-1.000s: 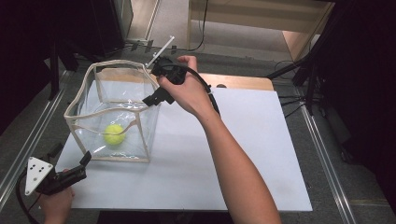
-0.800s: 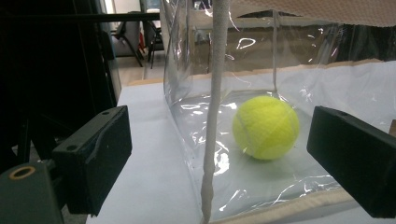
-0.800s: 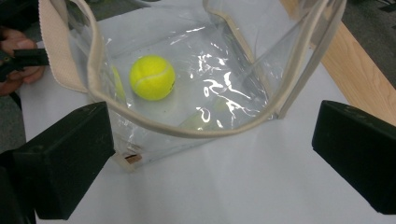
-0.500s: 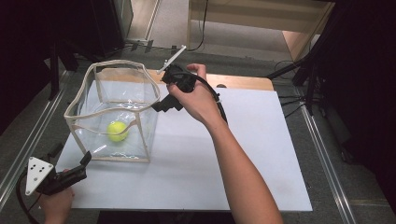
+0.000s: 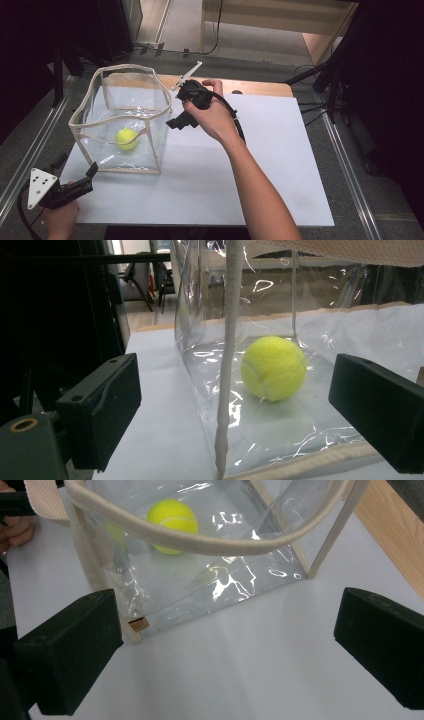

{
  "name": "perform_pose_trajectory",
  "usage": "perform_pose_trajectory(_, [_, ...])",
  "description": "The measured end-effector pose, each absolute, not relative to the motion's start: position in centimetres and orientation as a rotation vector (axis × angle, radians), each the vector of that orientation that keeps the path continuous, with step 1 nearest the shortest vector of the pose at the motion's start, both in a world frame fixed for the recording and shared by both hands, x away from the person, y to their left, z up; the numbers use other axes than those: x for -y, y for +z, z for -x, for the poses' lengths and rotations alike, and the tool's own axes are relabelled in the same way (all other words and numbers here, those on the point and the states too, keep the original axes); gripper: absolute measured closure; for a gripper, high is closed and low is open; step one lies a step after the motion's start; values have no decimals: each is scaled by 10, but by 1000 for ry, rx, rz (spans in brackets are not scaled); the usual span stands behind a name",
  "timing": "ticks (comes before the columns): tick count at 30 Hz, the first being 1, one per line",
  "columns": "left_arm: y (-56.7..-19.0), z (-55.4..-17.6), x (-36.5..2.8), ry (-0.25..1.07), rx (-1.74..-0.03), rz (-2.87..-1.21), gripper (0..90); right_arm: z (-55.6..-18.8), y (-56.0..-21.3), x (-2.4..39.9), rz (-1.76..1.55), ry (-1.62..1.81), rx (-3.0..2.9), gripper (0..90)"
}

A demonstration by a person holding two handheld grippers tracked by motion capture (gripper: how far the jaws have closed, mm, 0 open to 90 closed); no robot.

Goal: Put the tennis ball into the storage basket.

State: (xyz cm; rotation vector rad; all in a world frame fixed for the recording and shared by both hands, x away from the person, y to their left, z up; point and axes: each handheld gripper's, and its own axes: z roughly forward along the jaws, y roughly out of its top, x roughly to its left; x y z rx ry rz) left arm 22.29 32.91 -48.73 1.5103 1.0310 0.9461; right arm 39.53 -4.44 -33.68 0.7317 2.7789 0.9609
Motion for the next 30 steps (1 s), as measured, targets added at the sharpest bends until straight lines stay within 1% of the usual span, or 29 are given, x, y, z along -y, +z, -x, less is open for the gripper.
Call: perform_pose_trajectory(30, [-487, -222, -329, 953, -1031, -1519, 69, -378, -383, 61, -764, 1012, -2728, 0])
